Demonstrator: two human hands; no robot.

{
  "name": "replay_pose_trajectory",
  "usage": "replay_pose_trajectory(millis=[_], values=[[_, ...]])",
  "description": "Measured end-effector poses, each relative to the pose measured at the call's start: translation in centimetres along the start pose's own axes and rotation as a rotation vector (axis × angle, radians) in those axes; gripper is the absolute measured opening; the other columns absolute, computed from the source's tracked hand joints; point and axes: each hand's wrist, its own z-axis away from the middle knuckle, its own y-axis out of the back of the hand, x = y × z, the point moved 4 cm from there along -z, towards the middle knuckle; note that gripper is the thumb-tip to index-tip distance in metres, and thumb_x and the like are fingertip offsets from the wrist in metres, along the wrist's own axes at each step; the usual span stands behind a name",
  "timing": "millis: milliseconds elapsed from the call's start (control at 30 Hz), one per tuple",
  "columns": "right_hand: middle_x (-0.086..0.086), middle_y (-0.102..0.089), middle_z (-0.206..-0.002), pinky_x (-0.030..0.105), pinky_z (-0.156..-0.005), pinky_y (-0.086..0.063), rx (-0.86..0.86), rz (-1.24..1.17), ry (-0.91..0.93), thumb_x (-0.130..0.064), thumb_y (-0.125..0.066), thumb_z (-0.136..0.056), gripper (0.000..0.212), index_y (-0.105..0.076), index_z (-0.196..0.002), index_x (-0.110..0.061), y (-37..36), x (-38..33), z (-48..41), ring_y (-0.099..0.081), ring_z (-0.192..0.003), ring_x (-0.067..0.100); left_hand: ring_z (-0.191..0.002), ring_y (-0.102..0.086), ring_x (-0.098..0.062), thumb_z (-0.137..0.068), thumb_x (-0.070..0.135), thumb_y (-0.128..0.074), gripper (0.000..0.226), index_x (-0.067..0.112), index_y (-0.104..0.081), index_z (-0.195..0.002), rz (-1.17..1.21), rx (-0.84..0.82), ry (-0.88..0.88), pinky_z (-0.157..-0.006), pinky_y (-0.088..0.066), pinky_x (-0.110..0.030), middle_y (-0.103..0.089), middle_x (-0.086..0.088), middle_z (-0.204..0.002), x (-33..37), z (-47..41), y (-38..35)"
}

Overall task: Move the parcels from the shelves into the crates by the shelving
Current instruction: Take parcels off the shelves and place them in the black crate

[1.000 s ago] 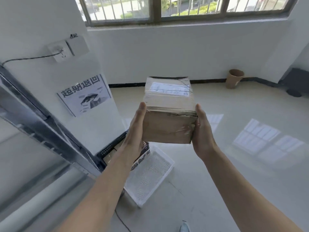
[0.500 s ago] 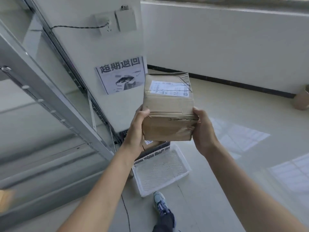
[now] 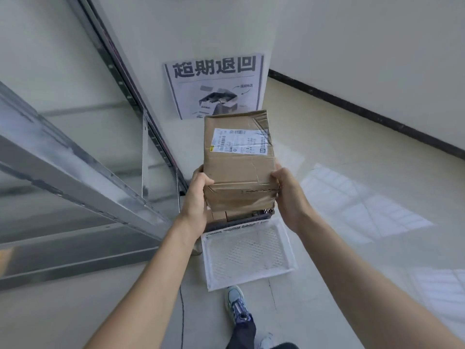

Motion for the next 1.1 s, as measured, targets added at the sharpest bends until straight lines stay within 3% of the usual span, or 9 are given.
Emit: replay_pose_trajectory(millis=[133, 233, 300, 533, 633, 733, 767, 933, 1100], values=[[0.001, -0.067, -0.131, 0.027, -0.075, -0.045, -0.037, 0.047, -0.055, -0.031, -0.037, -0.086, 0.060, -0.053, -0.144, -0.034, -0.3, 3.0, -4.8, -0.061, -0.100, 0.010, -0.079, -0.060, -0.010, -0.081, 0.023, -0.046, 0.031, 0.022, -0.061, -0.108, -0.020, 0.055, 0.057, -0.063, -0.047, -0.027, -0.067, 0.004, -0.093, -2.2, -4.4, 1.6], [-0.009, -0.070, -0.115, 0.019, -0.066, -0.045, -0.033, 0.066, -0.101, -0.020, -0.033, -0.097, 0.052, -0.054, -0.143, -0.034, -0.6, 5.5, -8.7, -0.063, -0.082, -0.002, -0.069, -0.059, -0.008, -0.091, 0.012, -0.039, 0.024, 0.015, -0.056, -0.108, -0.020, 0.104, 0.116, -0.053, -0.047, -0.018, -0.064, 0.001, -0.090, -4.3, -7.9, 3.0], [-0.011, -0.072, -0.116, 0.025, -0.074, -0.044, -0.052, 0.087, -0.144, -0.023, -0.034, -0.097, 0.050, -0.057, -0.138, -0.040, -0.7, 7.5, -11.3, -0.064, -0.091, 0.003, -0.069, -0.057, -0.009, -0.092, 0.012, -0.039, 0.023, 0.014, -0.055, -0.108, -0.037, 0.142, 0.156, -0.051, -0.046, -0.016, -0.063, 0.000, -0.090, -5.8, -10.1, 4.2], [-0.017, -0.060, -0.140, 0.033, -0.101, -0.039, -0.114, 0.135, -0.262, -0.018, -0.034, -0.095, 0.060, -0.047, -0.144, -0.051, -0.5, 17.4, -20.0, -0.051, -0.131, 0.015, -0.074, -0.049, -0.010, -0.086, 0.019, -0.042, 0.021, 0.027, -0.058, -0.096, -0.117, 0.230, 0.249, -0.074, -0.040, -0.030, -0.061, 0.015, -0.070, -14.3, -18.1, 8.0], [-0.020, -0.061, -0.135, 0.033, -0.107, -0.036, -0.123, 0.167, -0.313, -0.018, -0.033, -0.096, 0.059, -0.048, -0.141, -0.052, -0.3, 22.1, -23.1, -0.051, -0.128, 0.011, -0.086, -0.046, -0.018, -0.067, 0.031, -0.047, 0.019, 0.027, -0.056, -0.083, -0.099, 0.291, 0.325, -0.083, -0.036, -0.036, -0.057, 0.007, -0.079, -18.0, -21.0, 9.8], [-0.020, -0.047, -0.151, 0.041, -0.120, -0.025, -0.147, 0.206, -0.368, -0.026, -0.036, -0.095, 0.061, -0.038, -0.148, -0.056, -0.2, 26.8, -26.2, -0.041, -0.140, 0.010, -0.091, -0.044, -0.022, -0.066, 0.034, -0.050, 0.007, 0.029, -0.048, -0.071, -0.053, 0.377, 0.403, -0.082, -0.037, -0.043, -0.052, 0.001, -0.088, -22.4, -24.1, 11.9], [-0.020, -0.045, -0.153, 0.044, -0.121, -0.023, -0.160, 0.211, -0.372, -0.028, -0.036, -0.094, 0.061, -0.038, -0.147, -0.058, -0.2, 28.2, -27.2, -0.038, -0.142, 0.010, -0.090, -0.045, -0.023, -0.071, 0.032, -0.050, 0.002, 0.031, -0.050, -0.072, -0.053, 0.386, 0.412, -0.084, -0.040, -0.044, -0.052, 0.002, -0.089, -23.5, -25.1, 12.4], [-0.017, -0.056, -0.140, 0.054, -0.115, -0.025, -0.213, 0.180, -0.424, -0.020, -0.033, -0.096, 0.057, -0.047, -0.137, -0.058, -1.0, 33.8, -31.2, -0.046, -0.134, 0.016, -0.095, -0.054, -0.019, -0.089, 0.020, -0.042, 0.036, 0.035, -0.060, -0.116, -0.026, 0.407, 0.417, -0.095, -0.050, -0.046, -0.061, 0.002, -0.103, -28.3, -29.8, 14.5], [-0.009, -0.059, -0.132, 0.066, -0.112, -0.033, -0.193, 0.208, -0.455, -0.023, -0.033, -0.096, 0.054, -0.046, -0.137, -0.056, -1.7, 38.6, -35.2, -0.052, -0.124, 0.024, -0.095, -0.056, -0.015, -0.090, 0.017, -0.043, 0.030, 0.029, -0.057, -0.113, -0.058, 0.466, 0.391, -0.102, -0.049, -0.053, -0.063, 0.006, -0.105, -32.1, -33.4, 16.7]])
